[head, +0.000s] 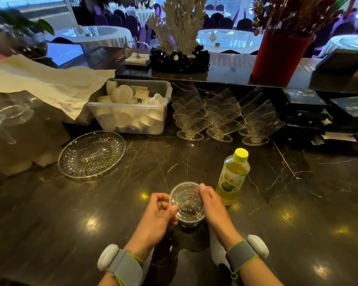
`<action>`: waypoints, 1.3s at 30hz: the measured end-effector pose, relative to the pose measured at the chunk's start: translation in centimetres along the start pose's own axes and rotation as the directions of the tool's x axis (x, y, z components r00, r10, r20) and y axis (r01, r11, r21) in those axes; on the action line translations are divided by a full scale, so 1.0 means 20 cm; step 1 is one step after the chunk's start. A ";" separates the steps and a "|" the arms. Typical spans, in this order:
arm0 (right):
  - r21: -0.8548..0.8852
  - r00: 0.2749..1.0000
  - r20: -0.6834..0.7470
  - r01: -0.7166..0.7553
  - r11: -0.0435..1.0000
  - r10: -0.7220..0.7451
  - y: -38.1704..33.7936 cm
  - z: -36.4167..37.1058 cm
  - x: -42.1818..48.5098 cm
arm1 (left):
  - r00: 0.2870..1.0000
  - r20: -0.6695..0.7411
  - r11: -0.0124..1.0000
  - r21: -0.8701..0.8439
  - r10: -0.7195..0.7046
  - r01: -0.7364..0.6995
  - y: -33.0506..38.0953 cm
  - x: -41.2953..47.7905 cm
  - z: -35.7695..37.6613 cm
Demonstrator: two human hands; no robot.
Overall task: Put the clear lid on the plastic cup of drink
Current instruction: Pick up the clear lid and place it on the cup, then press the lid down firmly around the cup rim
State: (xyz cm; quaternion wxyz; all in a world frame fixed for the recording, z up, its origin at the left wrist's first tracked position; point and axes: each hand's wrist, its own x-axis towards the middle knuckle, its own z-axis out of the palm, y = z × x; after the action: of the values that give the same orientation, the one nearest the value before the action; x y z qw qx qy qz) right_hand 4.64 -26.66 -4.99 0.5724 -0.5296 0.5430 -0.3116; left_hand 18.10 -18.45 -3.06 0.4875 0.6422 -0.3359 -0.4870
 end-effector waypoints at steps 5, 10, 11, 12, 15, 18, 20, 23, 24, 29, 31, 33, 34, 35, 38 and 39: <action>-0.052 0.998 0.059 -0.027 0.998 0.030 -0.05 -0.02 0.03 | 1.000 0.008 1.000 -0.007 0.009 -0.009 0.01 0.00 0.00; -0.140 0.991 0.126 0.056 0.989 -0.038 -0.12 0.00 0.06 | 0.999 0.040 1.000 0.007 -0.003 0.003 0.01 0.03 -0.03; -0.158 0.989 0.142 0.063 0.985 -0.040 -0.12 0.01 0.06 | 0.999 0.050 1.000 0.026 -0.002 0.001 0.03 0.03 -0.04; -0.166 0.988 0.147 0.064 0.984 -0.040 -0.12 0.01 0.06 | 0.999 0.053 0.999 0.045 0.002 -0.004 0.04 0.04 -0.04; -0.113 0.988 0.155 0.021 0.993 -0.004 -0.11 -0.01 0.06 | 0.999 0.022 0.990 0.137 0.041 -0.044 0.07 0.09 -0.06; -0.155 0.989 0.148 0.030 0.987 -0.007 -0.10 -0.03 0.04 | 0.991 -0.009 0.940 0.318 0.135 -0.125 0.08 0.14 -0.06; -0.179 0.993 0.117 0.050 0.983 -0.030 -0.06 -0.01 0.01 | 0.984 0.002 0.900 0.405 0.178 -0.163 0.08 0.17 -0.05; -0.106 0.996 0.066 0.067 0.992 -0.061 -0.03 0.05 -0.05 | 0.970 0.011 0.868 0.443 0.244 -0.223 0.07 0.18 -0.01; -0.063 0.997 0.058 0.055 0.997 -0.051 -0.03 0.07 -0.06 | 0.963 0.021 0.860 0.445 0.268 -0.249 0.07 0.19 0.00; 0.248 0.988 0.152 -0.050 0.967 0.013 -0.02 0.06 -0.05 | 0.929 -0.032 0.865 0.376 0.370 -0.331 0.03 0.17 0.05; 0.277 0.987 0.160 -0.041 0.960 -0.004 -0.01 0.07 -0.06 | 0.921 -0.061 0.869 0.359 0.386 -0.340 0.01 0.16 0.06; 0.257 0.990 0.133 0.007 0.966 -0.043 0.01 0.09 -0.07 | 0.928 -0.066 0.886 0.329 0.367 -0.327 -0.02 0.15 0.06; 0.269 0.991 0.121 0.021 0.963 -0.056 0.01 0.10 -0.07 | 0.936 -0.060 0.897 0.314 0.346 -0.311 -0.02 0.15 0.05; 0.295 0.990 0.124 0.025 0.955 -0.064 0.02 0.10 -0.08 | 0.947 -0.057 0.910 0.298 0.317 -0.287 -0.02 0.15 0.05; 0.343 0.991 0.108 0.036 0.939 -0.077 0.03 0.12 -0.10 | 0.960 -0.069 0.927 0.285 0.273 -0.243 -0.04 0.15 0.04; 0.338 0.993 0.088 0.050 0.940 -0.084 0.04 0.12 -0.10 | 0.956 -0.068 0.917 0.309 0.286 -0.252 -0.04 0.15 0.04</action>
State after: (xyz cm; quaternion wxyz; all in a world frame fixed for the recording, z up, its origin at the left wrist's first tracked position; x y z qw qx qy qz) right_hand 6.24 -23.93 -5.42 0.6698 -0.4577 0.4340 -0.3917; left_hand 18.23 -21.09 -4.71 0.4659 0.6819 -0.4625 -0.3224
